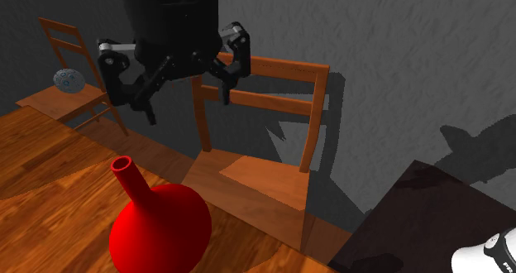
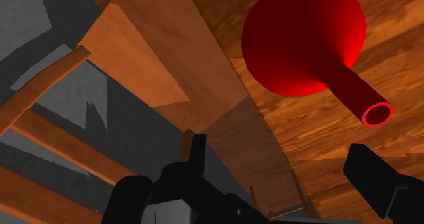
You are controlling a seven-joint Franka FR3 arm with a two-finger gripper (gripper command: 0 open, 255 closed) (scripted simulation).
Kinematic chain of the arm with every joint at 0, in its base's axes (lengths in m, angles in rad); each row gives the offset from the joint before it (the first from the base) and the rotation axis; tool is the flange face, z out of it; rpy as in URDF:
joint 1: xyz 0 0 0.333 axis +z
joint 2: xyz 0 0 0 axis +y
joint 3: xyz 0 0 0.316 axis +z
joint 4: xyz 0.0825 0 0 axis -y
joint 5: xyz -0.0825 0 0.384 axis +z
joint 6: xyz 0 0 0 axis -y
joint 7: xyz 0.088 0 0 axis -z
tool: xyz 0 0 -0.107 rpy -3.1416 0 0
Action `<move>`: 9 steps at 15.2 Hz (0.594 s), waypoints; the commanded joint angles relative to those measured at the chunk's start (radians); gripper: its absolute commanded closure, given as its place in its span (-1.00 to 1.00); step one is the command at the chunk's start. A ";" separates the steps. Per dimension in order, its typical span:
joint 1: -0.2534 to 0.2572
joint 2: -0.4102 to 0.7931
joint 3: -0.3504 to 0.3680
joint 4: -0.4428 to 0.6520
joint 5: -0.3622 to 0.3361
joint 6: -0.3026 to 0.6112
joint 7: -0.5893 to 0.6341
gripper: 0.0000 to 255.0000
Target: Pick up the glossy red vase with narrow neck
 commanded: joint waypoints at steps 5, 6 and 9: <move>0.136 0.304 0.040 0.243 -0.259 -0.084 0.218 -1.00; 0.172 0.355 0.034 0.294 -0.297 -0.105 0.243 -1.00; 0.235 0.436 0.014 0.369 -0.351 -0.129 0.279 -1.00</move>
